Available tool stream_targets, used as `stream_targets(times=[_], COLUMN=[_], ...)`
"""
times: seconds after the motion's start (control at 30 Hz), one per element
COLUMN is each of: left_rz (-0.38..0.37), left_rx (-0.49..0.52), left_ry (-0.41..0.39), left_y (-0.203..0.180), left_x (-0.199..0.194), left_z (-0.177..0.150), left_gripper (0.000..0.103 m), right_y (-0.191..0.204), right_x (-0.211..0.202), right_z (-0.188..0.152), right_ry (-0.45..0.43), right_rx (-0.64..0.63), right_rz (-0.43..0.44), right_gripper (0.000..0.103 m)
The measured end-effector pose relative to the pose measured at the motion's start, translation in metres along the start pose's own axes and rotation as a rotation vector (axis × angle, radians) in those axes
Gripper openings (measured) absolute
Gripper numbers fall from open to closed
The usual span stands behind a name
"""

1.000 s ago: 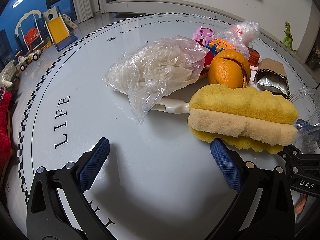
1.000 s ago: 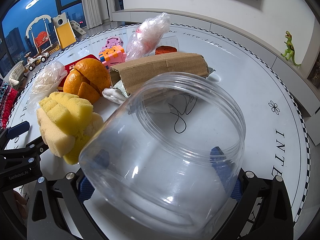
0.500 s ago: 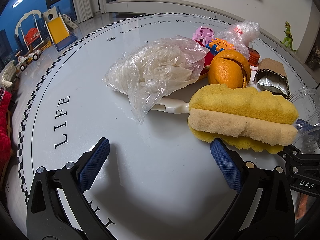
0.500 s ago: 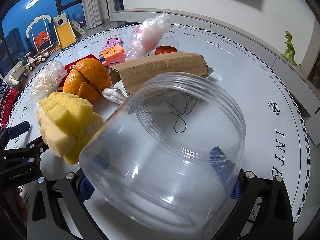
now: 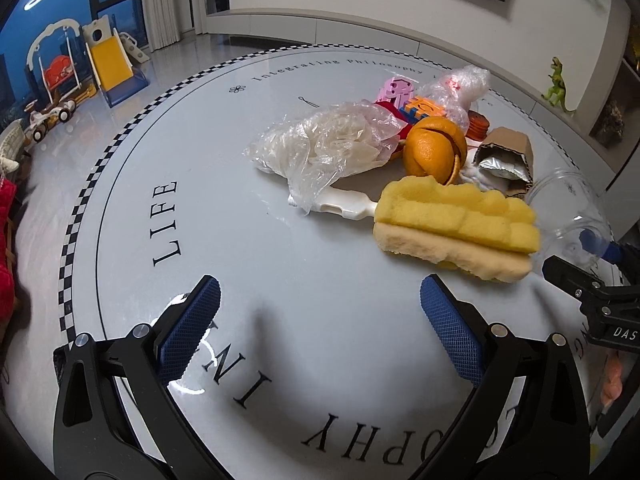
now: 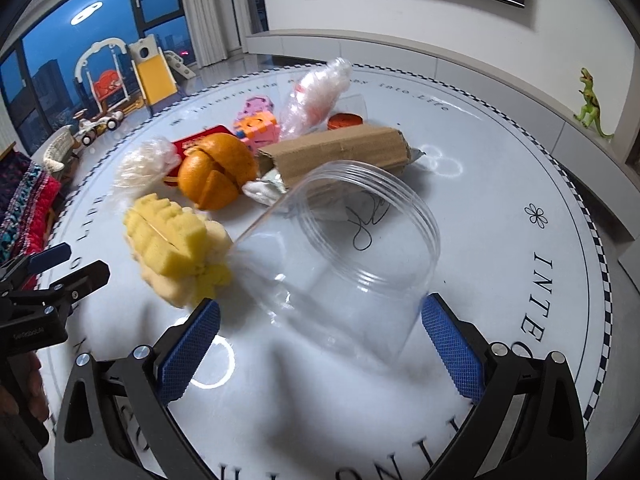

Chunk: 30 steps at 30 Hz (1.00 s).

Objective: Collect trash
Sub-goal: 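Grasp the yellow sponge brush with the left gripper while the right gripper grasps the clear jar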

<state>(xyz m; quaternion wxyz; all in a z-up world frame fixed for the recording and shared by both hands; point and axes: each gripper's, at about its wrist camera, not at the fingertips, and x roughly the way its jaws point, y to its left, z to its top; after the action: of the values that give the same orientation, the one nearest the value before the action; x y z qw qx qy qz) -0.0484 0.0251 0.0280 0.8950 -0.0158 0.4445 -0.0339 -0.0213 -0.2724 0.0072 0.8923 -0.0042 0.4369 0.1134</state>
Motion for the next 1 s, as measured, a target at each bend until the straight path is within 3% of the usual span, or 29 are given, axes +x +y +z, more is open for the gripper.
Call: stream_targets(times=[0.23,0.33,0.5,0.63,0.7,0.73,0.87,1.0], left_rz=[-0.046,-0.040,-0.041,-0.012,-0.007,-0.007,0.006,0.042], left_rx=[-0.019,-0.104,-0.267,-0.331,-0.374,-0.395,-0.472,-0.504], left_ry=[0.001,0.059,0.087,0.124,0.146,0.159,0.216,0.228], left_y=[-0.004,-0.007,-0.017,-0.031,-0.034,-0.036,-0.042,-0.048], left_x=[-0.024,-0.019,-0.013,0.001,0.010,0.014,0.028,0.033], left_z=[-0.004,0.005,0.018,0.034,0.039,0.041,0.045,0.048], left_gripper=[0.097,0.097,0.097,0.097,0.097,0.097,0.097,0.097], right_y=[0.005,0.008,0.008,0.009,0.012,0.013,0.014,0.001], right_x=[-0.021,-0.024,-0.007,0.006,0.012,0.015,0.013,0.003], right_z=[0.005,0.012,0.029,0.036,0.036,0.036,0.034,0.034], right_ry=[-0.029,-0.030,-0.028,-0.004,0.013,0.020,0.017,-0.008], right_rx=[-0.101,-0.209,-0.402,-0.493,-0.543,-0.557,-0.570,-0.462], right_rz=[0.059,0.092,0.052,0.083,0.076,0.072,0.070,0.105], right_gripper=[0.100,0.100,0.100,0.094,0.083,0.075,0.073,0.072])
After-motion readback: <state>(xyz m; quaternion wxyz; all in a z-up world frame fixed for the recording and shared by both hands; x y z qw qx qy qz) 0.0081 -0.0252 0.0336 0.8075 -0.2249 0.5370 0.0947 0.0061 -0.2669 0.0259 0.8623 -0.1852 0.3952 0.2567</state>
